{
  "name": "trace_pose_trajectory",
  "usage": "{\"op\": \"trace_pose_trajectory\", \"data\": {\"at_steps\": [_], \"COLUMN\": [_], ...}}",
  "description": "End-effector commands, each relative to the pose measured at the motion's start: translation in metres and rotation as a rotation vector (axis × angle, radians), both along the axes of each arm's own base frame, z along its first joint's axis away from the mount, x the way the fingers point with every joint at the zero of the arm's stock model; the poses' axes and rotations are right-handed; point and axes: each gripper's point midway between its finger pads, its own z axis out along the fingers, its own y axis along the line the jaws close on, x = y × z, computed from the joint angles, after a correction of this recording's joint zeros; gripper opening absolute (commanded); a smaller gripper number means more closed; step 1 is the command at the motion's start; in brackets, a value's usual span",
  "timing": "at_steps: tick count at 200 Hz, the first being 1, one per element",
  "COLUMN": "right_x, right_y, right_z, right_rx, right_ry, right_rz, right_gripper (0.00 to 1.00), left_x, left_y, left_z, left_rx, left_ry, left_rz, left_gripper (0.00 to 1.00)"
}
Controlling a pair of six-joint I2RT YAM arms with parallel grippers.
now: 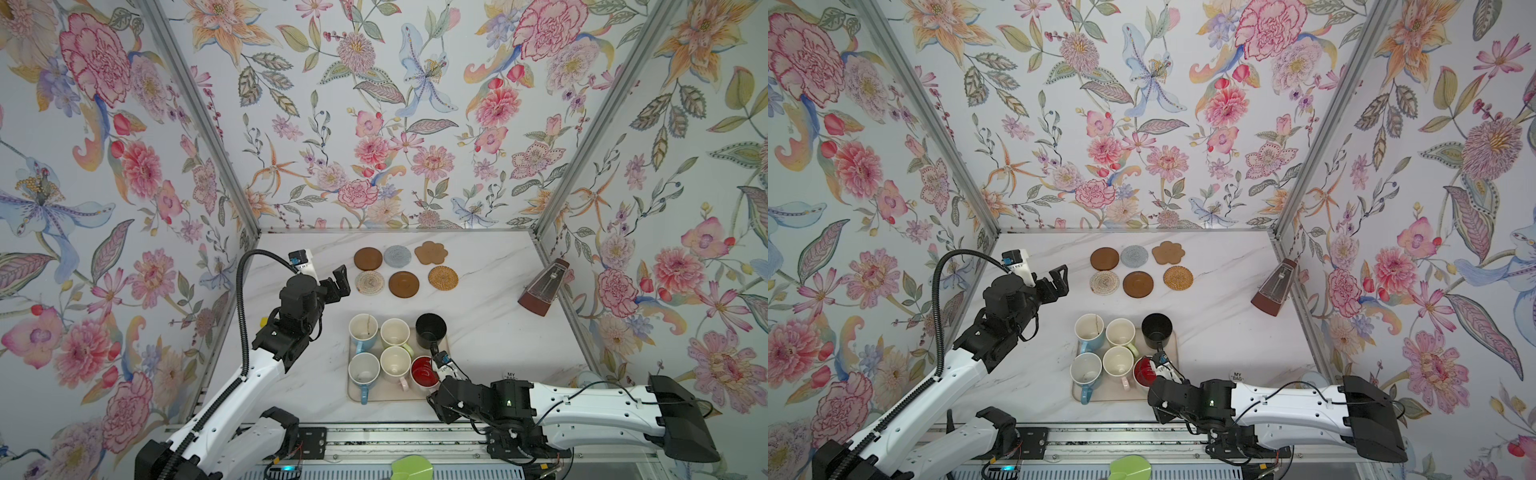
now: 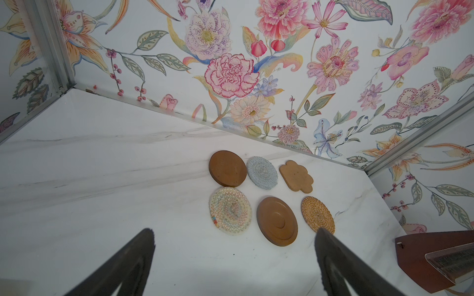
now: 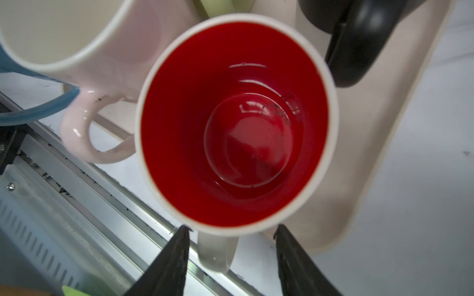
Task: Place cups on coasters
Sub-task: Pick up the cup from the tray.
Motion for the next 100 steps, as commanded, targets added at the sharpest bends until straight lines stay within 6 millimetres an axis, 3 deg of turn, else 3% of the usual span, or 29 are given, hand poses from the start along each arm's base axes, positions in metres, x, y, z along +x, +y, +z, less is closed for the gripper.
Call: {"op": "trace_pose_trajectory", "data": {"at_steps": [1, 100], "right_x": [0.0008, 0.005], "right_y": [-0.0012, 0.0019], "right_z": [-0.0063, -0.0109], "right_rx": [-0.016, -0.044], "right_ry": [-0.011, -0.014], "right_rz": [0.003, 0.005], "right_gripper": [0.52, 0.4], "left_x": [-0.0048, -0.0063], "left_y": [0.0046, 0.0064], "left_z": [-0.0043, -0.0089], "left_rx": [0.016, 0.021], "left_ry": [-0.003, 0.002], "left_rz": [0.017, 0.022], "left_gripper": [0.99, 0.99]}}
